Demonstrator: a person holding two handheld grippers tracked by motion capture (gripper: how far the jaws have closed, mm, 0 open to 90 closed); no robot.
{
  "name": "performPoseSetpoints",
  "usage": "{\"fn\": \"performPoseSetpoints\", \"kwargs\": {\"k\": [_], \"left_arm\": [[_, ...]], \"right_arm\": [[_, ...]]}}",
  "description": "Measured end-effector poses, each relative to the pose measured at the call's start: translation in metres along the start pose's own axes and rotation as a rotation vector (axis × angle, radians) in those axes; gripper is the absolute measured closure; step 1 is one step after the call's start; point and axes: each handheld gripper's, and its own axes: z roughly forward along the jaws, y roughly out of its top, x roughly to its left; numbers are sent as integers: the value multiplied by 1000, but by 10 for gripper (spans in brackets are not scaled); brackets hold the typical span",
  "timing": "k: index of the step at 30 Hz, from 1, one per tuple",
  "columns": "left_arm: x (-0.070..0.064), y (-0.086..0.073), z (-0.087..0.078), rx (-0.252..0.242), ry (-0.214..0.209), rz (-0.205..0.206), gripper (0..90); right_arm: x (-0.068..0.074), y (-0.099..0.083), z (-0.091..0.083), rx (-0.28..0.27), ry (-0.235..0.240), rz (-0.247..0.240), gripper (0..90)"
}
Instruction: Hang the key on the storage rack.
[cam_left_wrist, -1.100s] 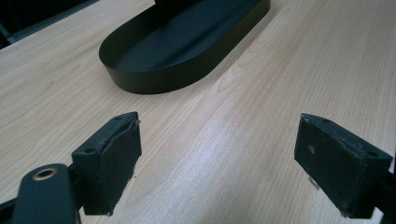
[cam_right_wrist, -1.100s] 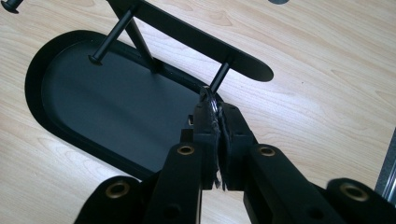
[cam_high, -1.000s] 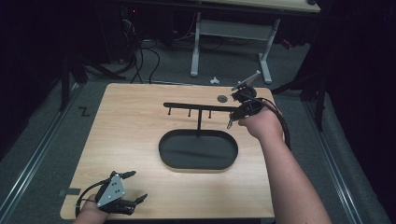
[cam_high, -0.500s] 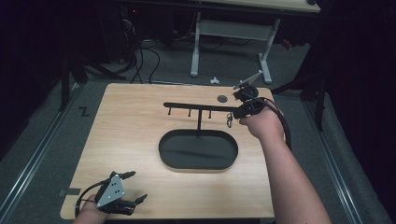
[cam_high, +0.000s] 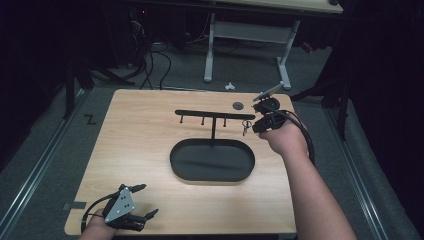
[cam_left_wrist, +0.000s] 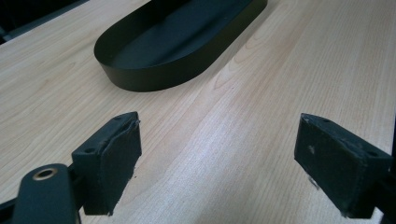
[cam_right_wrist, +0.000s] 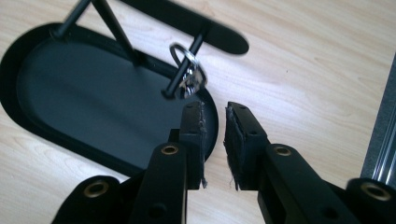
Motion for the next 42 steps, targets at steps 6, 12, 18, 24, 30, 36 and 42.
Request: {"fn": "performPoseSetpoints", "kwargs": {"k": [6, 12, 18, 24, 30, 36, 42], "left_arm": [[-1, 0, 0, 2, -1, 6, 153], [-1, 0, 2, 3, -3, 1, 153], [-2, 1, 3, 6, -6, 7, 153], [-2, 1, 4, 4, -7, 5, 153], [-2, 1, 4, 3, -8, 6, 153], [-2, 1, 4, 4, -5, 7, 153], [-2, 1, 4, 6, -6, 9, 153]], "right_arm": [[-2, -14, 6, 9, 5, 4, 754], [-2, -29, 12, 10, 11, 1, 749], [0, -44, 18, 1, 17, -1, 738], [2, -58, 26, -5, 26, -3, 725], [6, -73, 36, -23, 28, 8, 702], [12, -96, 52, -91, 14, 7, 682], [16, -123, 71, -165, 3, 9, 644]]}}
